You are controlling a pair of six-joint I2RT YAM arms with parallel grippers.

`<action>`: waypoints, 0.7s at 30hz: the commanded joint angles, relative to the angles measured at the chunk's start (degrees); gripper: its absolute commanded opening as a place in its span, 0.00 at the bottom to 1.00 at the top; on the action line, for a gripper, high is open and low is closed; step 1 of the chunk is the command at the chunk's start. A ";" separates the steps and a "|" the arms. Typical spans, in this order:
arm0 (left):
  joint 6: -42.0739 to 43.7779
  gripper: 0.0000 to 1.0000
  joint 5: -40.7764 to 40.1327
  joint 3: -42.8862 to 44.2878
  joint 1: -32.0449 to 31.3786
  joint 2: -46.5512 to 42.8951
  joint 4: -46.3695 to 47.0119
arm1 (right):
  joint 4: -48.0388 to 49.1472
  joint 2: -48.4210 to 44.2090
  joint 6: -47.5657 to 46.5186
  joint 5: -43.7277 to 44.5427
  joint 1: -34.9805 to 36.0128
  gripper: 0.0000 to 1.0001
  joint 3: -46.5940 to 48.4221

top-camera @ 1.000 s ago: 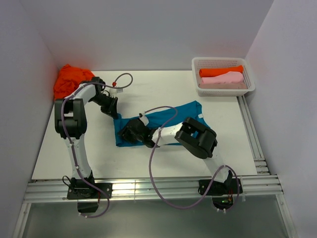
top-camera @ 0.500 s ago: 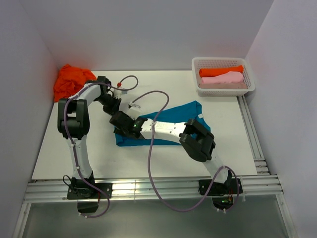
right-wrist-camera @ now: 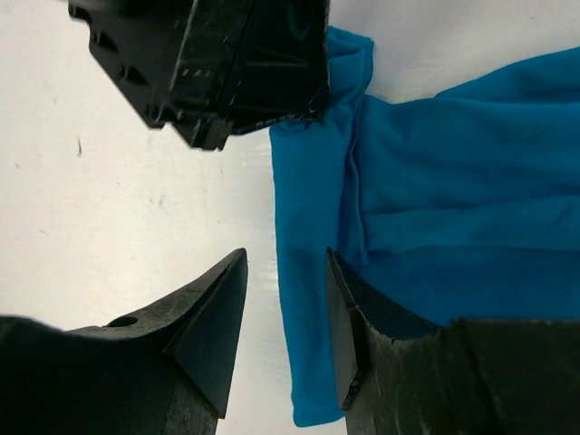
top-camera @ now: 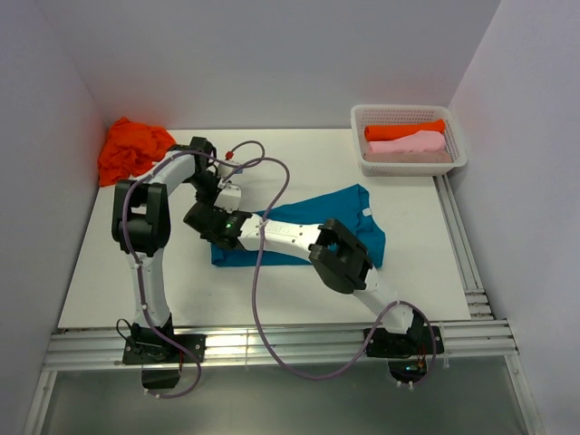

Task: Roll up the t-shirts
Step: Roll the tshirt

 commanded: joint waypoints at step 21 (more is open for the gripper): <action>-0.87 0.03 -1.11 2.38 -1.36 0.66 -0.14 | -9.23 7.68 -0.97 4.04 1.93 0.46 10.05</action>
